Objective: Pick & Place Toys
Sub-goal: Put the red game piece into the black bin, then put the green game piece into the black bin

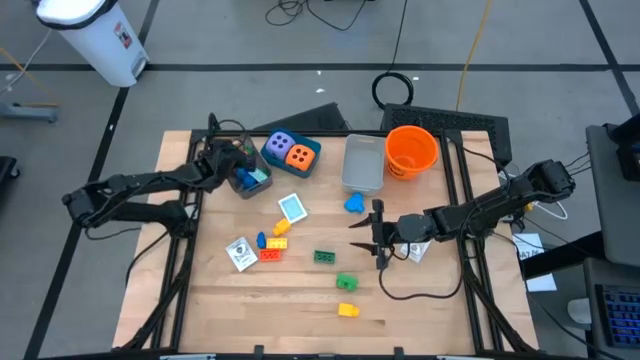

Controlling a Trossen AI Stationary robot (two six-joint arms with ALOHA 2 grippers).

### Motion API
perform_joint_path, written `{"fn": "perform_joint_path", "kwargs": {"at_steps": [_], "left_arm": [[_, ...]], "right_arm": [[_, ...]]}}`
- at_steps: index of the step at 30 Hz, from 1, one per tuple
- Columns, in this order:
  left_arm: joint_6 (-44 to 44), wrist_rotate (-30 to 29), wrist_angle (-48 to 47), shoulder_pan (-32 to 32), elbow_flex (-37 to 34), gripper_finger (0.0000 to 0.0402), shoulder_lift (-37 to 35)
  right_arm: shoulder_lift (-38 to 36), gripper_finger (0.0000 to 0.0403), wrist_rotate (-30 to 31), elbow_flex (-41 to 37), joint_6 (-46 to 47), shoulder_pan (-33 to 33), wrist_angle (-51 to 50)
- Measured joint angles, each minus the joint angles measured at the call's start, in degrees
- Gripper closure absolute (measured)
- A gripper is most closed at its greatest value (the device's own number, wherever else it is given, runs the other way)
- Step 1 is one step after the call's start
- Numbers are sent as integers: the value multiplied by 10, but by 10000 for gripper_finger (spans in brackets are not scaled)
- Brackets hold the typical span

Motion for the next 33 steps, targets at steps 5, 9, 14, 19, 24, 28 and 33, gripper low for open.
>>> {"fn": "perform_joint_path", "kwargs": {"at_steps": [5, 9, 14, 19, 24, 28, 33], "left_arm": [[55, 74, 0, 0, 39, 176, -51], [77, 187, 2, -1, 80, 178, -99], [89, 380, 3, -23, 100, 177, -140], [104, 449, 3, -108, 85, 177, -142], [105, 404, 139, -233, 12, 177, -107], [100, 339, 302, -332, -51, 176, -64], [115, 261, 420, -446, -67, 176, 14]], "right_arm": [[0, 204, 0, 0, -8, 0, 0], [0, 204, -5, 0, -2, 0, 0], [0, 204, -45, 0, 25, 0, -4], [0, 204, -62, 0, 25, 0, -4], [0, 204, -62, 0, 33, 0, -4], [13, 204, -62, 1, 60, 0, 2], [80, 204, -61, 1, 60, 4, 39]]}}
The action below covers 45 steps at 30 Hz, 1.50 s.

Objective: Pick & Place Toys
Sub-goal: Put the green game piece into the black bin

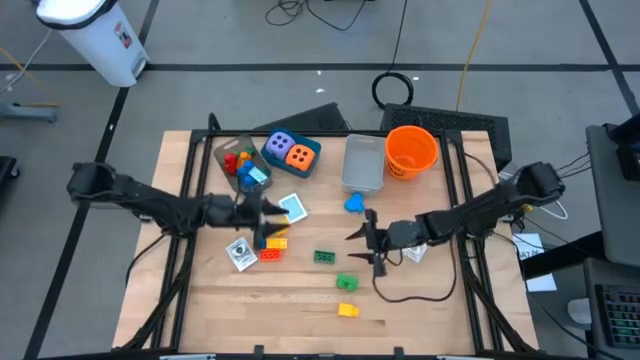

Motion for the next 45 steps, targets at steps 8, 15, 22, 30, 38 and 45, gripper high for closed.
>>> {"fn": "perform_joint_path", "kwargs": {"at_steps": [8, 15, 22, 30, 38, 45], "left_arm": [[62, -89, 21, -98, 61, 176, 90], [106, -95, 23, -96, 80, 176, 113], [129, -96, 21, -71, 80, 176, 113], [115, -95, 4, -70, 80, 176, 113], [111, -93, 5, -70, 80, 176, 113], [111, -93, 0, -70, 80, 176, 113]], "right_arm": [[135, 204, -8, 0, -28, -18, 143], [195, 201, -86, 55, 17, -49, 151], [256, 171, -89, 127, -6, -51, 77], [261, 140, -80, 132, 19, -52, 49], [261, 129, -74, 132, 22, -49, 35], [261, 129, -74, 132, 37, -52, -1]]}}
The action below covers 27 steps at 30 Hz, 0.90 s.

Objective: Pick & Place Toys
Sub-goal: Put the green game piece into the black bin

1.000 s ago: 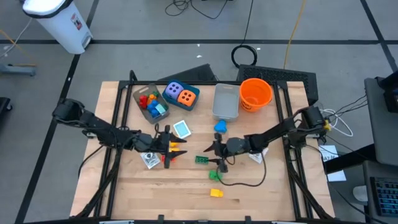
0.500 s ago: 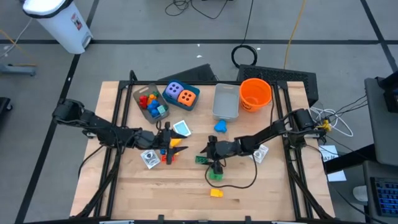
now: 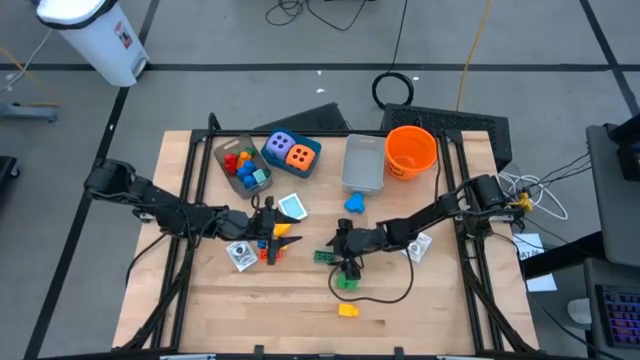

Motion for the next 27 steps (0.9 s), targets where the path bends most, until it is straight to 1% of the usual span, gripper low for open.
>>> {"fn": "perform_joint_path", "kwargs": {"at_steps": [5, 8, 11, 21, 27], "left_arm": [[0, 0, 0, 0, 0, 176, 0], [-1, 0, -1, 0, 0, 176, 0], [-4, 0, -4, 0, 0, 176, 0], [-12, 0, -14, 0, 0, 176, 0], [-17, 0, -26, 0, 0, 176, 0]], "right_arm": [[0, 129, 1, 0, 0, -4, -9], [0, 138, 1, 0, -3, -5, -7], [0, 161, 1, 0, -5, -6, -7], [0, 267, 1, 0, -5, -21, -6], [0, 270, 1, 0, -17, -24, 8]]}}
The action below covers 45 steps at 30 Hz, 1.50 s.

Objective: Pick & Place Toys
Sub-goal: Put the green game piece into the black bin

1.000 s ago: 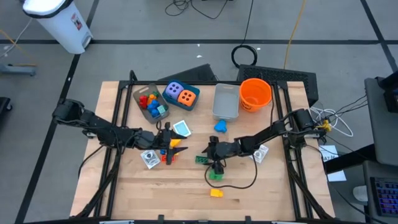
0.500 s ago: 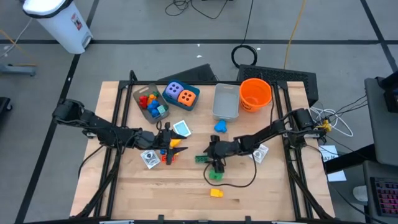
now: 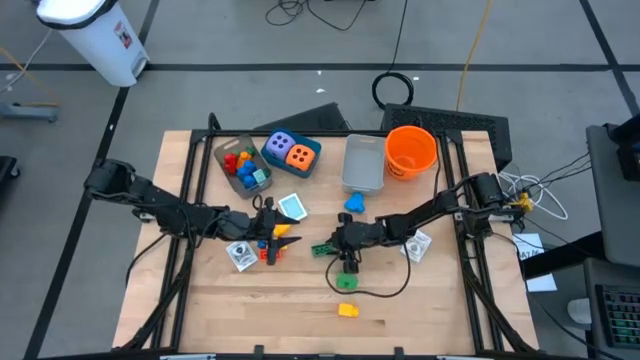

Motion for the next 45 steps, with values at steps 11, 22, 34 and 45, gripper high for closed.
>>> {"fn": "perform_joint_path", "kwargs": {"at_steps": [11, 22, 34, 45], "left_arm": [[-7, 3, 0, 0, 0, 176, 0], [16, 48, -1, -13, 0, 176, 1], [89, 20, 81, -23, 66, 176, 132], [101, -26, -54, -21, 144, 176, 171]], "right_arm": [[0, 266, -1, 0, -4, 4, 57], [-57, 266, 13, 0, -24, 23, 65], [-79, 266, 45, 0, -24, 18, 59], [-79, 266, 46, 0, -25, 18, 57]]}}
